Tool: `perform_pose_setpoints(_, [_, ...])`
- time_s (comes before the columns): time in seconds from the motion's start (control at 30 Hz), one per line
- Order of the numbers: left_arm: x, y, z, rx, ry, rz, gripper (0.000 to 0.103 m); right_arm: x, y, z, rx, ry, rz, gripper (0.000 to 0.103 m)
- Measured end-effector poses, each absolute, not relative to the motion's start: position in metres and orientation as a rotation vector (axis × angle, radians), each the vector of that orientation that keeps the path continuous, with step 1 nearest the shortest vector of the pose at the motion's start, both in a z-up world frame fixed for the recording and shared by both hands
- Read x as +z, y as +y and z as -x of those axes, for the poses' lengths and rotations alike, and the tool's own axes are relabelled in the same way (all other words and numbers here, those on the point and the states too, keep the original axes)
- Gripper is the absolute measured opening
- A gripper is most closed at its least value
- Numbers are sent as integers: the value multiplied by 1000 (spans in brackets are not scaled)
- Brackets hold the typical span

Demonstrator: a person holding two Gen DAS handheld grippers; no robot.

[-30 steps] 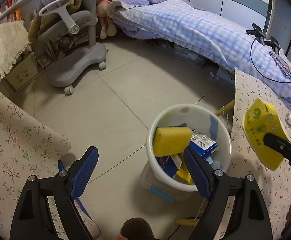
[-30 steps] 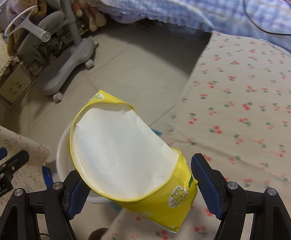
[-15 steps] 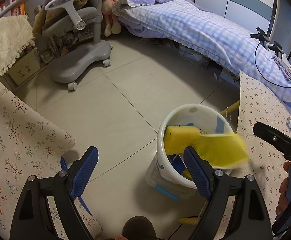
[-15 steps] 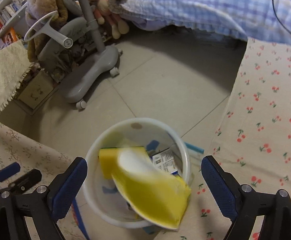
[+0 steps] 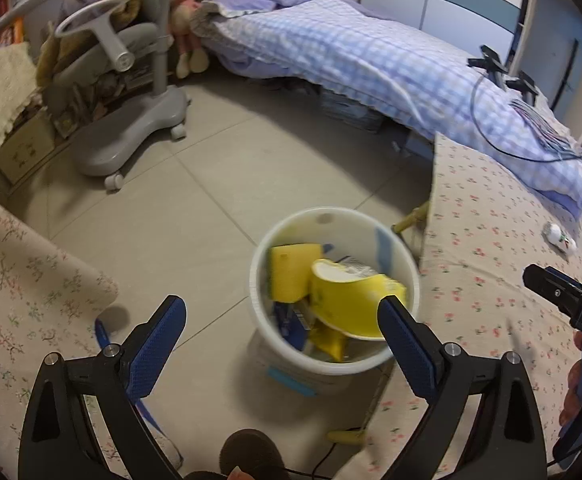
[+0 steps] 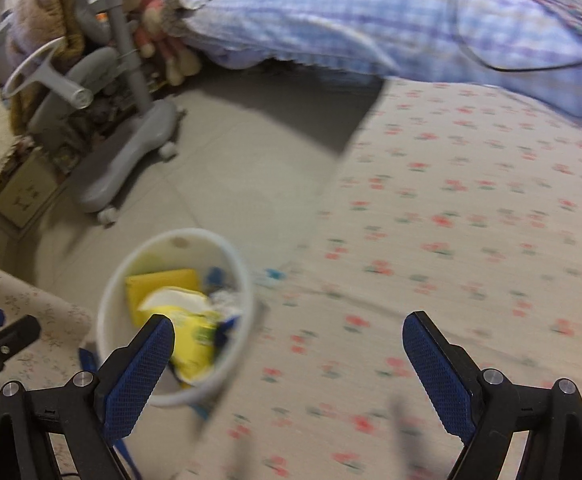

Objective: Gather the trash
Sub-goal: 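Grasp the orange peel on the table with the right tool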

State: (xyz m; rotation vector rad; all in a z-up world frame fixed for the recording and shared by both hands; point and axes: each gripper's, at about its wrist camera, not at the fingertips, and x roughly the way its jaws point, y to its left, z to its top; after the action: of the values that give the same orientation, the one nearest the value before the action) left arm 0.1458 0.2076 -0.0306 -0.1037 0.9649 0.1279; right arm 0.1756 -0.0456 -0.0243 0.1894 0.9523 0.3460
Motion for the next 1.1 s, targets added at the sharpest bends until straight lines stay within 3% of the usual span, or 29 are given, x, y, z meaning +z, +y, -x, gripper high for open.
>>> perform_pose_setpoints(0.53, [-24, 97, -165, -23, 1002, 76, 98, -13, -222, -154, 35, 985, -261, 95])
perform_pose_setpoints(0.93, [-25, 22, -184, -133, 1037, 76, 98, -48, -327, -161, -211, 1024, -256, 95])
perform_pose_setpoints(1.1, [-29, 4, -191, -160, 1059, 96, 98, -64, -339, -168, -235, 1037, -248, 87])
